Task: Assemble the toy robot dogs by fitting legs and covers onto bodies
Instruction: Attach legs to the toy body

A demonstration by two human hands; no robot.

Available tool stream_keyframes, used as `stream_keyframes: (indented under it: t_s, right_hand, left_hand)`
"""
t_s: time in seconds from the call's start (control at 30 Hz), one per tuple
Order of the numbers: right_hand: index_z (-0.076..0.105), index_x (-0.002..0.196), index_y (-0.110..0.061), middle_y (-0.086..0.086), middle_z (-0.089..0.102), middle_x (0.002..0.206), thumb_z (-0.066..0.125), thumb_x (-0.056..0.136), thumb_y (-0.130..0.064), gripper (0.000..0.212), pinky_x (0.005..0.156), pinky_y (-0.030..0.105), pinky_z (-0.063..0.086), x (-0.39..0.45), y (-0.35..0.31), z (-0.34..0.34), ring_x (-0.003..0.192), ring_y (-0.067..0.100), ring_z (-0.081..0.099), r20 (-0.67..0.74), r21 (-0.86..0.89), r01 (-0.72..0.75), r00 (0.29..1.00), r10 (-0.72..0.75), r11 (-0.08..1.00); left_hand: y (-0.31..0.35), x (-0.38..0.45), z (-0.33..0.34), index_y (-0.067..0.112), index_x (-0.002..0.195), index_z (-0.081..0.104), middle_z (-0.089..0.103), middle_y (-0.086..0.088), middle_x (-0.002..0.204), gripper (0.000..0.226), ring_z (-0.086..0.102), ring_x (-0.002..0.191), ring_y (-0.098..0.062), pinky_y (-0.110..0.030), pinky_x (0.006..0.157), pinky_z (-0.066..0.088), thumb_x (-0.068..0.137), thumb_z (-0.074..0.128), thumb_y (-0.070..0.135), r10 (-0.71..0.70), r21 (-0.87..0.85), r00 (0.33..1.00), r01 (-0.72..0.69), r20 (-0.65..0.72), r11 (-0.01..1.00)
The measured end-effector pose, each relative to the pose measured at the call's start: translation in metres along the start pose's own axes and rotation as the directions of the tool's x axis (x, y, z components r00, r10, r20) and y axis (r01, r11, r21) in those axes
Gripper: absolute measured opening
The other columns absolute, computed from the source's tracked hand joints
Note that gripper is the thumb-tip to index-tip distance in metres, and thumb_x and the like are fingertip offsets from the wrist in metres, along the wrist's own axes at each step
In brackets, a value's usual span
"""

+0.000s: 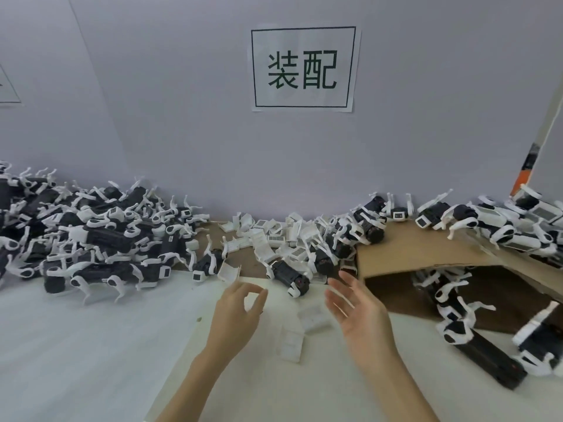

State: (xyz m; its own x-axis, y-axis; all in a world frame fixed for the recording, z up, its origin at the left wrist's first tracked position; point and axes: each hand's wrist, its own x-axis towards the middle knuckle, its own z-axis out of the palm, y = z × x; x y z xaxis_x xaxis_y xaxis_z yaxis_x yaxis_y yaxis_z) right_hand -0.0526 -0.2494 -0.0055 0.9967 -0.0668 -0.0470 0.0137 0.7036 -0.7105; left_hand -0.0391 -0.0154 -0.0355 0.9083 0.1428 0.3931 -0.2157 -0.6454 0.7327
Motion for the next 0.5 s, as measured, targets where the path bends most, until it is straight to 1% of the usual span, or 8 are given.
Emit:
stream_keyframes:
  t_s: [0.07, 0.13, 0.17, 0.23, 0.3, 0.33, 0.4, 0.5]
  right_hand:
    - [0.069, 0.122, -0.004, 0.013, 0.075, 0.093, 0.049, 0.108, -0.02, 0.029, 0.063, 0.03, 0.062, -0.001, 0.015, -0.002, 0.072, 0.021, 0.072, -0.001, -0.033, -0.077, 0.997, 0.077, 0.997]
    - [0.071, 0.118, -0.005, 0.01, 0.073, 0.087, 0.051, 0.107, -0.022, 0.029, 0.058, 0.028, 0.059, 0.001, 0.021, -0.001, 0.067, 0.018, 0.069, 0.028, -0.053, -0.119, 0.992, 0.12, 0.992]
    - [0.072, 0.116, -0.006, 0.01, 0.072, 0.084, 0.052, 0.106, -0.023, 0.029, 0.057, 0.027, 0.058, 0.002, 0.021, -0.001, 0.065, 0.018, 0.067, 0.045, -0.055, -0.132, 0.99, 0.135, 0.99]
    - [0.074, 0.112, -0.007, 0.009, 0.071, 0.082, 0.054, 0.104, -0.025, 0.028, 0.055, 0.026, 0.057, 0.003, 0.021, 0.001, 0.063, 0.017, 0.065, 0.067, -0.054, -0.155, 0.985, 0.158, 0.986]
    - [0.075, 0.107, -0.008, 0.008, 0.069, 0.08, 0.055, 0.104, -0.026, 0.028, 0.054, 0.025, 0.056, 0.003, 0.022, 0.003, 0.062, 0.016, 0.064, 0.071, -0.07, -0.167, 0.983, 0.172, 0.983]
    - [0.076, 0.106, -0.008, 0.008, 0.069, 0.079, 0.056, 0.104, -0.027, 0.027, 0.053, 0.024, 0.056, 0.003, 0.023, 0.003, 0.061, 0.016, 0.063, 0.07, -0.082, -0.172, 0.982, 0.178, 0.982]
    - [0.077, 0.105, -0.008, 0.008, 0.068, 0.079, 0.057, 0.103, -0.028, 0.028, 0.052, 0.024, 0.055, 0.005, 0.024, 0.003, 0.06, 0.016, 0.063, 0.074, -0.096, -0.181, 0.979, 0.189, 0.979]
    - [0.08, 0.099, -0.01, 0.008, 0.068, 0.079, 0.058, 0.102, -0.029, 0.029, 0.052, 0.024, 0.054, 0.004, 0.024, 0.003, 0.06, 0.015, 0.062, 0.085, -0.1, -0.18, 0.978, 0.189, 0.979]
  left_hand:
    - [-0.011, 0.005, 0.004, 0.018, 0.116, 0.073, 0.066, 0.004, 0.122, 0.018, 0.057, 0.122, -0.022, -0.037, 0.101, 0.042, 0.107, 0.062, 0.027, -0.01, 0.133, 0.998, 0.019, -0.067, 0.991]
    - [-0.021, 0.018, 0.001, 0.015, 0.131, 0.068, 0.058, -0.006, 0.14, 0.028, 0.051, 0.132, -0.03, -0.043, 0.108, 0.04, 0.106, 0.061, 0.025, -0.054, 0.252, 0.986, 0.093, -0.157, 0.963]
    - [-0.025, 0.029, -0.002, 0.019, 0.14, 0.063, 0.048, -0.011, 0.15, 0.035, 0.045, 0.138, -0.034, -0.045, 0.109, 0.039, 0.106, 0.06, 0.028, -0.098, 0.326, 0.979, 0.152, -0.177, 0.933]
    - [-0.034, 0.054, -0.01, 0.034, 0.154, 0.047, 0.021, -0.017, 0.166, 0.048, 0.036, 0.142, -0.042, -0.049, 0.112, 0.034, 0.107, 0.055, 0.04, -0.232, 0.454, 0.957, 0.286, -0.172, 0.844]
    - [-0.044, 0.079, -0.018, 0.044, 0.157, 0.038, -0.001, -0.016, 0.172, 0.051, 0.038, 0.14, -0.045, -0.052, 0.114, 0.033, 0.108, 0.047, 0.051, -0.338, 0.498, 0.931, 0.361, -0.139, 0.788]
    - [-0.051, 0.09, -0.022, 0.044, 0.157, 0.039, -0.005, -0.015, 0.173, 0.051, 0.041, 0.14, -0.046, -0.052, 0.115, 0.034, 0.108, 0.044, 0.054, -0.367, 0.488, 0.923, 0.376, -0.117, 0.788]
    - [-0.067, 0.106, -0.028, 0.037, 0.155, 0.045, 0.0, -0.013, 0.173, 0.048, 0.045, 0.139, -0.047, -0.051, 0.118, 0.036, 0.109, 0.045, 0.051, -0.382, 0.45, 0.922, 0.368, -0.064, 0.814]
    - [-0.085, 0.119, -0.031, 0.025, 0.141, 0.061, 0.025, -0.016, 0.161, 0.04, 0.038, 0.144, -0.043, -0.05, 0.121, 0.032, 0.109, 0.049, 0.047, -0.356, 0.293, 0.934, 0.351, -0.039, 0.889]
